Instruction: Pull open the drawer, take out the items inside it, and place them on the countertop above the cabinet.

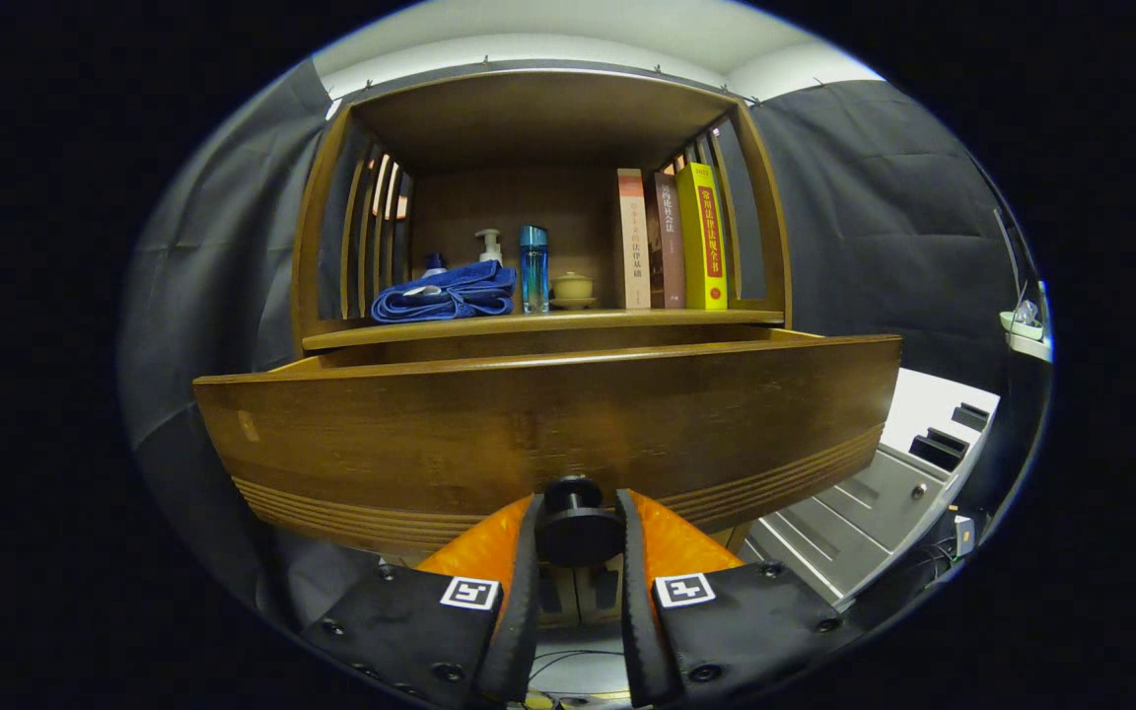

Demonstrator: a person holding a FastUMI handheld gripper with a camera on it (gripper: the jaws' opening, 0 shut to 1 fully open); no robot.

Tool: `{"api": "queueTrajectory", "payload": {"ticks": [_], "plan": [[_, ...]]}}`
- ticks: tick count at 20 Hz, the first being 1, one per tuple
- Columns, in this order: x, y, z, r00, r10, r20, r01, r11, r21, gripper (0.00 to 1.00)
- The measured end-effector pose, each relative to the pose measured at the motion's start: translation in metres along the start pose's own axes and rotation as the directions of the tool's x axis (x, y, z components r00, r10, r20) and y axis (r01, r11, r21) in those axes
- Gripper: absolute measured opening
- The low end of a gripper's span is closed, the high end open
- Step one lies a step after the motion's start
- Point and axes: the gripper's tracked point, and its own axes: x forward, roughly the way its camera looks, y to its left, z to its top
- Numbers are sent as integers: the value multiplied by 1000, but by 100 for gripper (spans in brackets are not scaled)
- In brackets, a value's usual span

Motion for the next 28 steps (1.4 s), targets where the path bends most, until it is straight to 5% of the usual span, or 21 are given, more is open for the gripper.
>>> {"api": "queueTrajectory", "payload": {"ticks": [6, 12, 19, 28], "plan": [[-5, -1, -2, 1000, 4, 12, -4, 1000, 8, 44], [-7, 0, 1, 1000, -12, 23, 12, 1000, -6, 56], [-12, 3, 16, 998, 7, 62, -7, 1000, -12, 95], [-50, 39, 133, 981, 64, 183, -37, 989, -146, 99]]}}
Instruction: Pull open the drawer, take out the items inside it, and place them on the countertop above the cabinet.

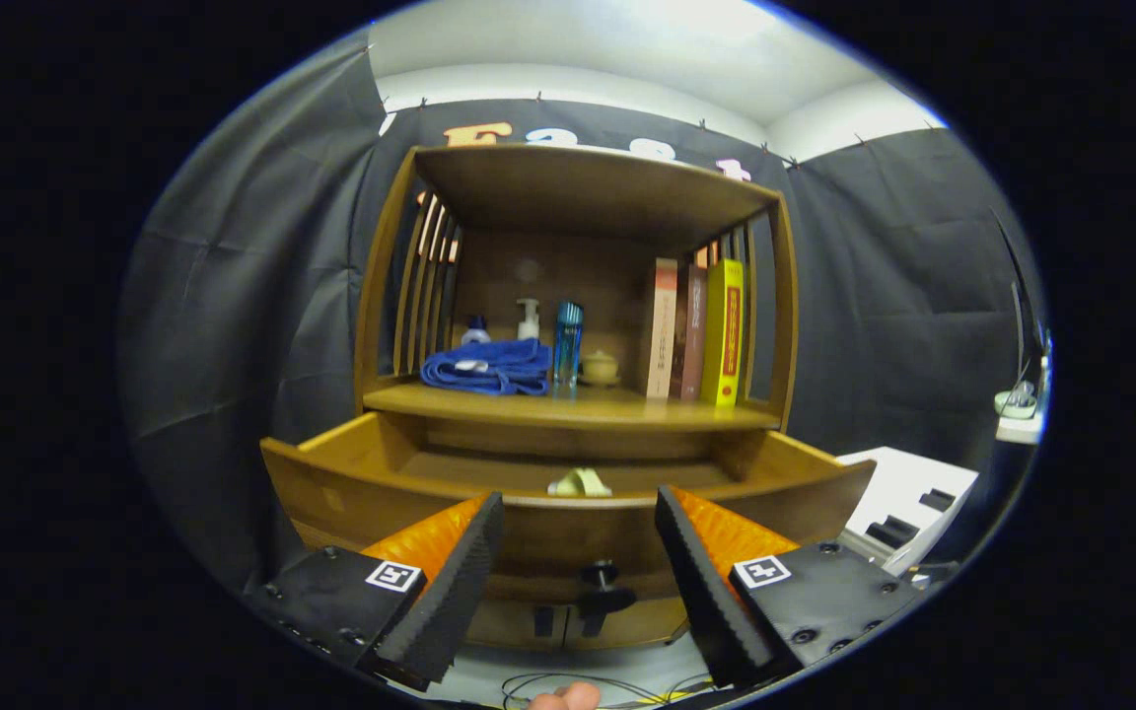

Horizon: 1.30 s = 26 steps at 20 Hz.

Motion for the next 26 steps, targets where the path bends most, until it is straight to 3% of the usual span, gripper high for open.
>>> {"api": "queueTrajectory", "payload": {"ticks": [6, 9, 10, 13, 17, 21, 26], "plan": [[46, -32, 76, 995, -84, -53, 84, 996, -5, 98], [88, -32, 68, 985, -67, -162, 75, 996, 40, 98], [102, -41, 56, 970, -93, -224, 101, 995, 25, 98], [126, -61, -2, 873, -175, -455, 160, 984, -72, 98], [163, -44, -68, 792, -108, -600, 96, 994, -51, 98], [169, -42, -124, 686, -87, -723, 63, 996, -60, 98], [182, -26, -159, 637, -12, -771, 18, 1000, 0, 98]]}}
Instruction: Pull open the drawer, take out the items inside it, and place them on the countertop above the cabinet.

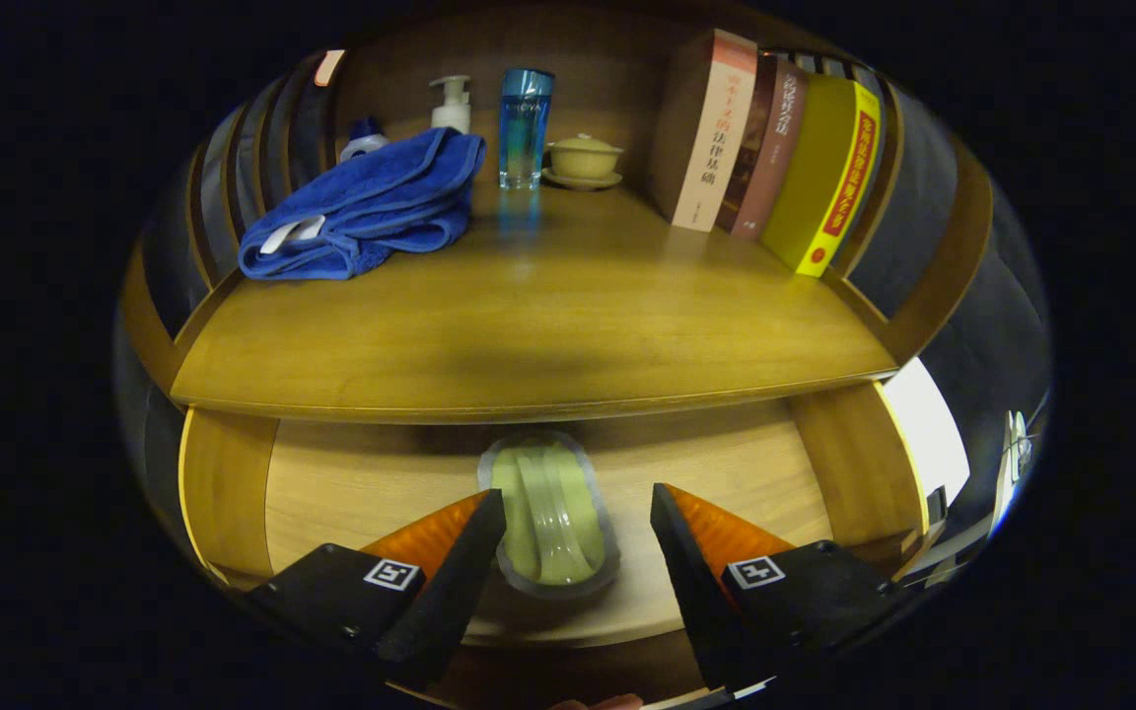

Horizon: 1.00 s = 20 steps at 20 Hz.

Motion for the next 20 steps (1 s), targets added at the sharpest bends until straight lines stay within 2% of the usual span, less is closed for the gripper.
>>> {"api": "queueTrajectory", "payload": {"ticks": [4, 8, 15, 20], "plan": [[11, 7, -5, 999, 27, -22, -27, 1000, 5, 98], [16, 14, -7, 998, 53, -31, -52, 999, 10, 84], [18, 22, -10, 998, 59, -22, -59, 998, 21, 27], [-2, 22, -7, 999, 50, 8, -51, 997, 51, 27]]}}
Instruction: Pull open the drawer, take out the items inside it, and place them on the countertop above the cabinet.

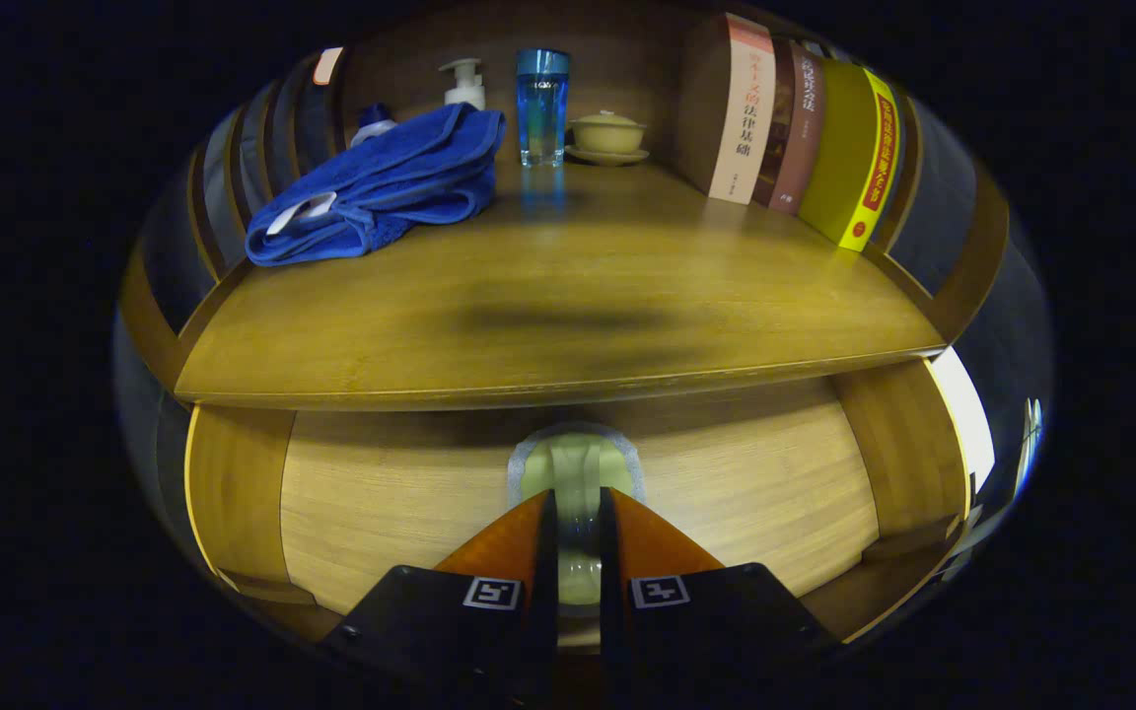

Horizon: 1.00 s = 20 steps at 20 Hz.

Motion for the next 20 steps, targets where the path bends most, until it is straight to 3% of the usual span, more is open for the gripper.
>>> {"api": "queueTrajectory", "payload": {"ticks": [13, 17, 20], "plan": [[-97, -1, 49, 988, -42, 146, 37, 999, 37, 27], [-131, -17, 98, 956, -61, 286, 54, 998, 30, 27], [-130, -25, 137, 935, -62, 349, 53, 998, 34, 27]]}}
